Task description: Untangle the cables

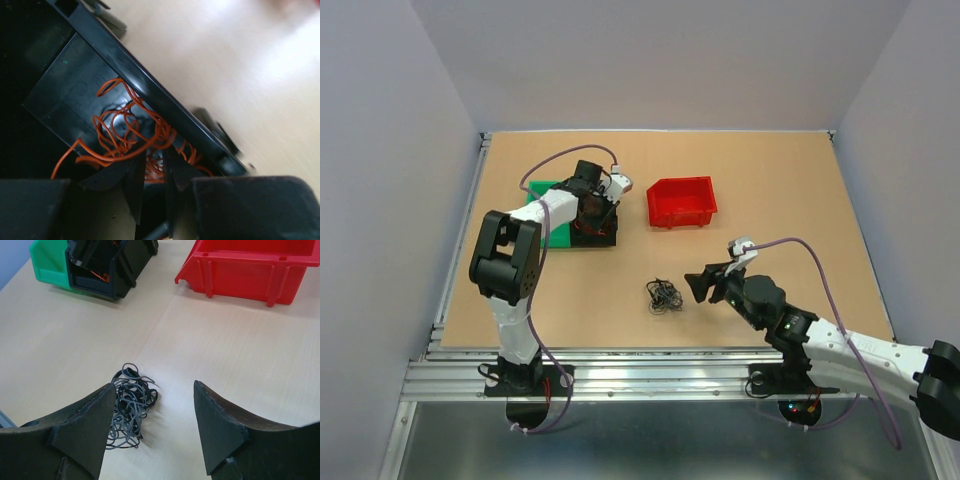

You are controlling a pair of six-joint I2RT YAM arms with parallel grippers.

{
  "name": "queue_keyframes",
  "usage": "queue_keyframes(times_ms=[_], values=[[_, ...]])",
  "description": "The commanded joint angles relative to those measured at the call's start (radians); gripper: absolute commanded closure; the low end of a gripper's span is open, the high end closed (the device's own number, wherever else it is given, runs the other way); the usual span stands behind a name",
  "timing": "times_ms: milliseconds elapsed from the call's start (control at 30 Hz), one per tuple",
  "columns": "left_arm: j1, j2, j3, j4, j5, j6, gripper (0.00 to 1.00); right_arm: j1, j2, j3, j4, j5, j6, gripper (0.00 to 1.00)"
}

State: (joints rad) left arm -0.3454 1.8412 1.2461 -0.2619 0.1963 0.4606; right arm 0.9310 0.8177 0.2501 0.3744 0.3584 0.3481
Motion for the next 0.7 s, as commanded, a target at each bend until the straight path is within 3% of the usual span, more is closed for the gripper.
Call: queue_keyframes(times_ms=[0,233,467,567,600,667], values=[[0.028,0.068,0.095,0.030,-0.040,-0.020,0.69,0.005,-0.028,0.038,0.055,-0.004,0.003,0.31],[0.032,0.127,0.093,0.061,-0.086,-0.034,0.71,0.003,-0.043,0.032,0.055,-0.004,0.000,0.31],[0.043,-0.009,0.052,0.112,-0.077,-0.062,0.69,0.005,-0.008,0.057,0.014,-0.010,0.005,0.28],[0.043,-0.094,0.038,0.115,-0.061,-0.072,0.55,0.005,0.058,0.101,-0.043,-0.010,0.012,0.22],[0.043,-0.115,0.033,0.115,-0.057,-0.073,0.46,0.003,0.079,0.109,-0.049,-0.016,0.014,0.23],[0.043,-0.175,0.027,0.113,-0.044,-0.074,0.38,0.005,0.141,0.135,-0.054,-0.053,0.008,0.30]])
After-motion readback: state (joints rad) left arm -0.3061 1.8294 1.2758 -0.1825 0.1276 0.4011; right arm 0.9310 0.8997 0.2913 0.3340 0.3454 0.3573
